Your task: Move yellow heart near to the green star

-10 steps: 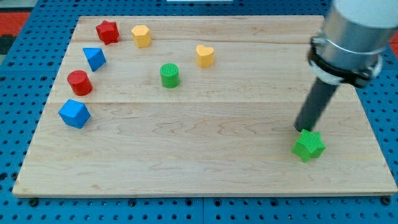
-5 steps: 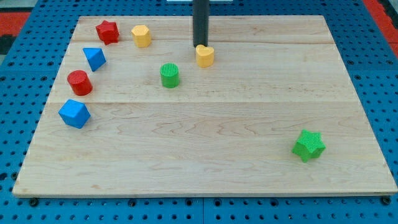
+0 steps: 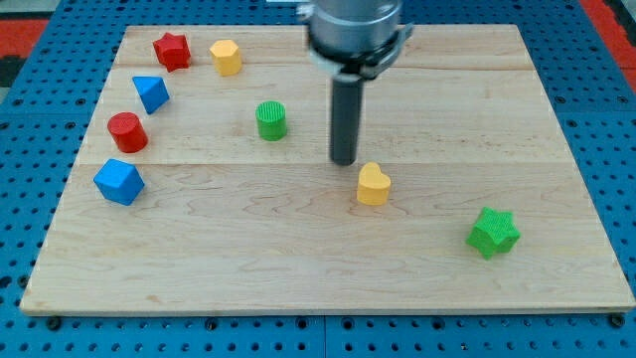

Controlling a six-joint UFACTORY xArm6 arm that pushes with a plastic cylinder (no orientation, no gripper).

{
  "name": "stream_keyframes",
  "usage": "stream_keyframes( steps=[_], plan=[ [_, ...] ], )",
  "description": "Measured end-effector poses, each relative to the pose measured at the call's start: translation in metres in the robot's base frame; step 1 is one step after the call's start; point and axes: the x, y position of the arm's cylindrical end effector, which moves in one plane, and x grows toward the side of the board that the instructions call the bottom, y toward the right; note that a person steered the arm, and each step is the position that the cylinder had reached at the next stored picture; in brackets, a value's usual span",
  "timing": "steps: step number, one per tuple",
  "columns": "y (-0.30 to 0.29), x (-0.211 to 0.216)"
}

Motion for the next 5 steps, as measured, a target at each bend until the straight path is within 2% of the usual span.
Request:
stream_keyframes(
  steps=[1, 2, 3, 4, 5],
  plan=[
    [0.079, 0.018],
    [0.052, 0.008],
    [0.115, 0.012],
    [0.14, 0.014],
    [0.182, -0.005]
  ],
)
